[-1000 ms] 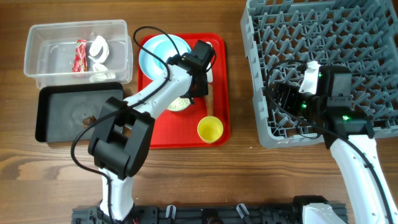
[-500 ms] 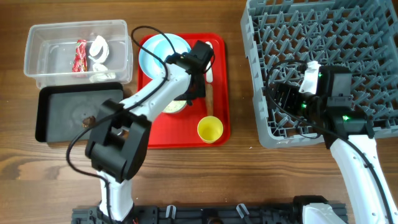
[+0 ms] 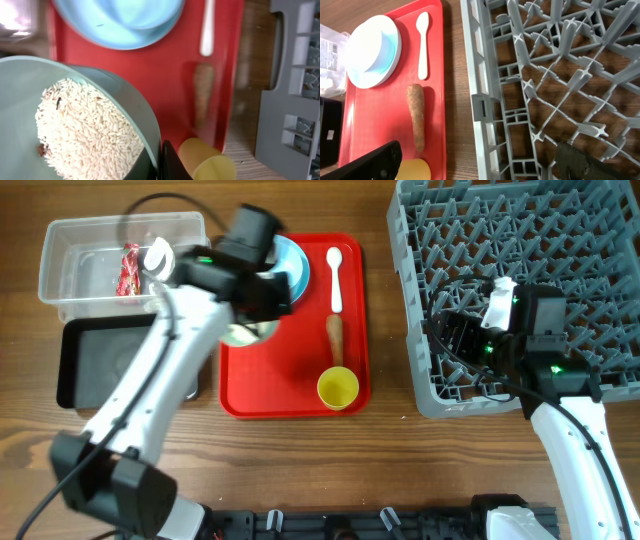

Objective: Sort waste into correct bins and load items into the dishwasher rack
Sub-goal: 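Carry the green bowl left and pour the rice onto the black tray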

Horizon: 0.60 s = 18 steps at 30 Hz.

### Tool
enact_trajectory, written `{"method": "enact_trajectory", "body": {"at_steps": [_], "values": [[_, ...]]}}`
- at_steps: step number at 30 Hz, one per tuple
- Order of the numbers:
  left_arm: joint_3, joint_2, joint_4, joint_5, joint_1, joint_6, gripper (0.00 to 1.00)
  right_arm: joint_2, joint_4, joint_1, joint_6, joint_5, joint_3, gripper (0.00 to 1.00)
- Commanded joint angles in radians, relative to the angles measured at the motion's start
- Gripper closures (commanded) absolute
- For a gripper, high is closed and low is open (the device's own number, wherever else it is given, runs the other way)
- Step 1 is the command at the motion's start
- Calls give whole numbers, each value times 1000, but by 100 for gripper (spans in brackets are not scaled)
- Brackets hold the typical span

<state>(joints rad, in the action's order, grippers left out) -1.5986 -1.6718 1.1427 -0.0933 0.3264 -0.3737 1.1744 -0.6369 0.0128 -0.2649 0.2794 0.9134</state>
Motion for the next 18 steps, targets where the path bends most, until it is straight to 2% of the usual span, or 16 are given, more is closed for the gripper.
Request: {"method": "enact_trajectory", "body": {"at_steps": [1, 4, 11, 14, 18], "values": [[-11, 24, 89, -111, -180, 140, 96, 7, 5, 7, 0, -16, 16, 0], [26, 19, 123, -220, -321, 244, 96, 7, 5, 7, -3, -16, 16, 0], [193, 17, 72, -473, -608, 450, 96, 7, 0, 7, -8, -16, 16, 0], [266, 13, 13, -601, -739, 528, 96, 7, 1, 7, -8, -16, 16, 1], [331, -2, -105, -691, -876, 554, 96, 7, 0, 7, -8, -16, 16, 0]]}}
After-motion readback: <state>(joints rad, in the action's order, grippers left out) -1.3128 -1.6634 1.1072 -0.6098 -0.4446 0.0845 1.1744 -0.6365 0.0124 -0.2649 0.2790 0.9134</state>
